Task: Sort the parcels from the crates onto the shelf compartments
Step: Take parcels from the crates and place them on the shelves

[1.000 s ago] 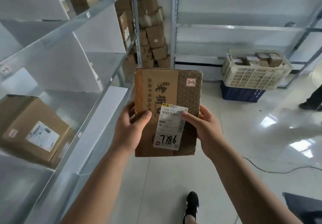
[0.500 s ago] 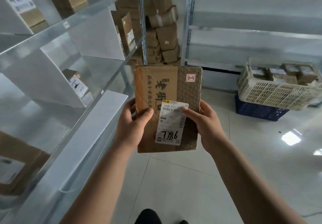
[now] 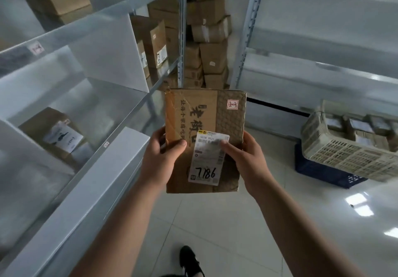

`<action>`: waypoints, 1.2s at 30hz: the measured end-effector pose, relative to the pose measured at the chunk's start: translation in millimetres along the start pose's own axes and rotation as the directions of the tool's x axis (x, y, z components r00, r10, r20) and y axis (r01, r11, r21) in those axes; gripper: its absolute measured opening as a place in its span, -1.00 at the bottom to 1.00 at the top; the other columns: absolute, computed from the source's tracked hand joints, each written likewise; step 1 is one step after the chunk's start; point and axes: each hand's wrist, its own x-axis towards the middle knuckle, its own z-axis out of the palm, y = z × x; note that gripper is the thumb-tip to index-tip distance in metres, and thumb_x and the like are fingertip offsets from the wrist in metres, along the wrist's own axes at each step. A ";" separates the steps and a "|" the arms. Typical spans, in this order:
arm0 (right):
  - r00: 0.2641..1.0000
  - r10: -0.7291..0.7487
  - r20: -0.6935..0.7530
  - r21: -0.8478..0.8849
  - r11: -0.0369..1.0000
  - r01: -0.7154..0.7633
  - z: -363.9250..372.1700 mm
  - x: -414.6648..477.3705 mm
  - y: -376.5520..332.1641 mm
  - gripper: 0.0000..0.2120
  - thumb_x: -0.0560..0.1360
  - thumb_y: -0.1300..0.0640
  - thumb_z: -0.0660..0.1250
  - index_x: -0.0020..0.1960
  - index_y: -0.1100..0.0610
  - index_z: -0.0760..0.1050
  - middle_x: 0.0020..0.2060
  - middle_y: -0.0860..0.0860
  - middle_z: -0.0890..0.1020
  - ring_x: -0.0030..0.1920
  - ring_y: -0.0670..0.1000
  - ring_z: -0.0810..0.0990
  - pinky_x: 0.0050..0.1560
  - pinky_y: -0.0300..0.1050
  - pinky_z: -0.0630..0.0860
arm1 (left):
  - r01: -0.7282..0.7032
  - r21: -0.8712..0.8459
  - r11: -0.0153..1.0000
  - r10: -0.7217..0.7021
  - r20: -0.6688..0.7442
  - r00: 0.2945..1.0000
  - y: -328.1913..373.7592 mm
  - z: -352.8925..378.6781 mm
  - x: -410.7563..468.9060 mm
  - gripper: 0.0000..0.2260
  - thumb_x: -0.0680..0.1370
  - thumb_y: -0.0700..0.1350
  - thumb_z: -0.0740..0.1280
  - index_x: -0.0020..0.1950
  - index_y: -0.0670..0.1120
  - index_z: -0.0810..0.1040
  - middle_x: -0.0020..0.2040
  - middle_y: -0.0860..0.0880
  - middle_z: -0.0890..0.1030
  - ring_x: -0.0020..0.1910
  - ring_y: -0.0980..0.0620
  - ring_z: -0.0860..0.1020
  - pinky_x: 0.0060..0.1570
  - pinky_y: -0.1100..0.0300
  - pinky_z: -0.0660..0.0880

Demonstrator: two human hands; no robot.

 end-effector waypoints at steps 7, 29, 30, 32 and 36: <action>0.989 0.052 0.140 -0.059 0.997 -0.044 40.0 97.4 -9.4 -0.54 0.51 0.25 0.55 0.35 0.08 0.51 0.08 0.03 0.77 0.06 0.07 0.78 0.05 0.04 0.73 | 0.028 -0.106 0.994 -0.047 -0.175 0.984 2.9 -8.0 75.6 -0.55 0.52 -0.24 0.53 0.38 -0.02 0.55 0.16 0.09 0.73 0.06 0.19 0.70 -0.10 0.43 0.58; 0.442 0.252 0.861 -0.315 0.946 0.074 186.6 366.6 -16.9 -0.33 0.39 0.28 0.64 0.41 0.06 0.43 0.11 0.07 0.77 0.06 0.13 0.79 0.04 0.22 0.73 | -0.085 -0.247 0.965 -0.167 -0.834 0.525 -14.1 9.7 193.0 -0.23 0.38 -0.20 0.58 0.55 0.09 0.40 0.34 0.08 0.64 0.28 0.00 0.65 0.06 -0.07 0.70; 0.410 0.247 0.878 -0.316 0.943 0.108 191.4 374.0 -18.7 -0.30 0.38 0.27 0.66 0.42 0.06 0.43 0.12 0.07 0.77 0.07 0.13 0.79 0.04 0.21 0.73 | -0.086 -0.241 0.967 -0.166 -0.845 0.509 -14.6 14.2 196.3 -0.20 0.40 -0.23 0.59 0.58 0.10 0.36 0.34 0.08 0.64 0.29 0.01 0.64 0.04 -0.06 0.71; 0.374 0.231 0.898 -0.317 0.930 0.186 199.3 384.4 -21.8 -0.24 0.35 0.25 0.68 0.45 0.06 0.42 0.12 0.03 0.77 0.06 0.07 0.79 -0.01 0.09 0.74 | -0.091 -0.223 0.970 -0.152 -0.860 0.487 -14.0 20.7 203.3 -0.21 0.38 -0.21 0.59 0.55 0.10 0.39 0.30 0.07 0.66 0.24 0.00 0.67 -0.02 -0.03 0.72; 0.376 0.209 0.903 -0.334 0.892 0.306 210.4 393.0 -18.8 -0.35 0.31 0.24 0.71 0.31 0.07 0.52 0.02 -0.06 0.79 0.01 -0.02 0.79 -0.11 -0.11 0.72 | -0.072 -0.172 0.982 -0.121 -0.881 0.457 -17.9 17.9 213.1 -0.36 0.32 -0.16 0.55 0.37 0.15 0.52 0.17 0.09 0.72 0.12 -0.03 0.73 -0.06 -0.09 0.72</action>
